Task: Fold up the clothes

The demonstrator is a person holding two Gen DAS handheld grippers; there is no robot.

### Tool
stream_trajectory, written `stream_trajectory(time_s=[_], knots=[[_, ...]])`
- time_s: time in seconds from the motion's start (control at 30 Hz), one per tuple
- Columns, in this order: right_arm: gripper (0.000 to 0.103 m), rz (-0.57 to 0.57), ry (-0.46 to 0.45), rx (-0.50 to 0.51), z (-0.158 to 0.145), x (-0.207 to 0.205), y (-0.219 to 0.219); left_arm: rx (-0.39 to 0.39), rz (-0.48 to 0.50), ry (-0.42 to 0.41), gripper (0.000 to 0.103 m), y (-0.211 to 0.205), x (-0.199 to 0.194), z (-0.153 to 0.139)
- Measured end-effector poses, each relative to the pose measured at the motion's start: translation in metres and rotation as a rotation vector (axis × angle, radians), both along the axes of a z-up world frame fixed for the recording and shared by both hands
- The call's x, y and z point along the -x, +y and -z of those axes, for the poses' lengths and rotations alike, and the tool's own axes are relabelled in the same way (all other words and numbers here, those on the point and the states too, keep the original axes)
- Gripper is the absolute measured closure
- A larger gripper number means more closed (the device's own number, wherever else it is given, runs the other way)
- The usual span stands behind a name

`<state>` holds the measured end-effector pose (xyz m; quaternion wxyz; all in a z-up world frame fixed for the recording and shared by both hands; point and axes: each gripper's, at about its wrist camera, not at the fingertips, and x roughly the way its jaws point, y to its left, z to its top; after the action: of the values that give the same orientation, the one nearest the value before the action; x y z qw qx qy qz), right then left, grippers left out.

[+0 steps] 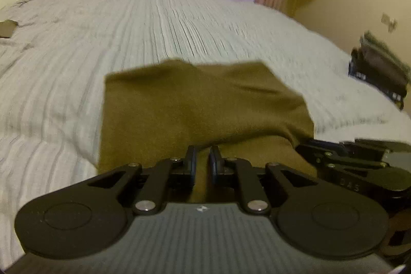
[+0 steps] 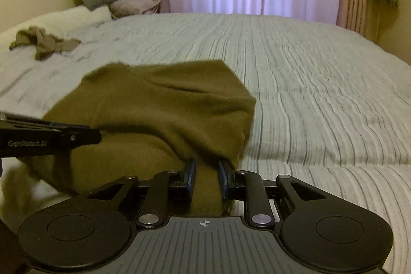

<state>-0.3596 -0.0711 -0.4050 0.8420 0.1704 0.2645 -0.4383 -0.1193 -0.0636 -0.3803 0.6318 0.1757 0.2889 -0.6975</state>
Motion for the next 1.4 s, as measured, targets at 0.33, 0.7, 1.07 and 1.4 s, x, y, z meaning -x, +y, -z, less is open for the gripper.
stream_trajectory(time_s=[0.33, 0.7, 1.07, 1.4], knots=[[0.081, -0.05, -0.082, -0.031, -0.012, 0.012, 0.033, -0.044, 0.01, -0.041, 0.093, 0.016, 0.016, 0.002], [0.081, -0.012, -0.084, -0.025, -0.042, 0.009, 0.038, -0.053, -0.012, -0.063, 0.093, 0.036, 0.023, -0.019], [0.081, -0.011, 0.001, -0.109, -0.036, 0.001, 0.037, -0.093, -0.079, -0.073, 0.089, 0.051, 0.019, -0.026], [0.028, 0.058, 0.03, -0.122, -0.053, 0.017, 0.074, -0.14, -0.125, -0.125, 0.072, 0.093, 0.027, -0.041]])
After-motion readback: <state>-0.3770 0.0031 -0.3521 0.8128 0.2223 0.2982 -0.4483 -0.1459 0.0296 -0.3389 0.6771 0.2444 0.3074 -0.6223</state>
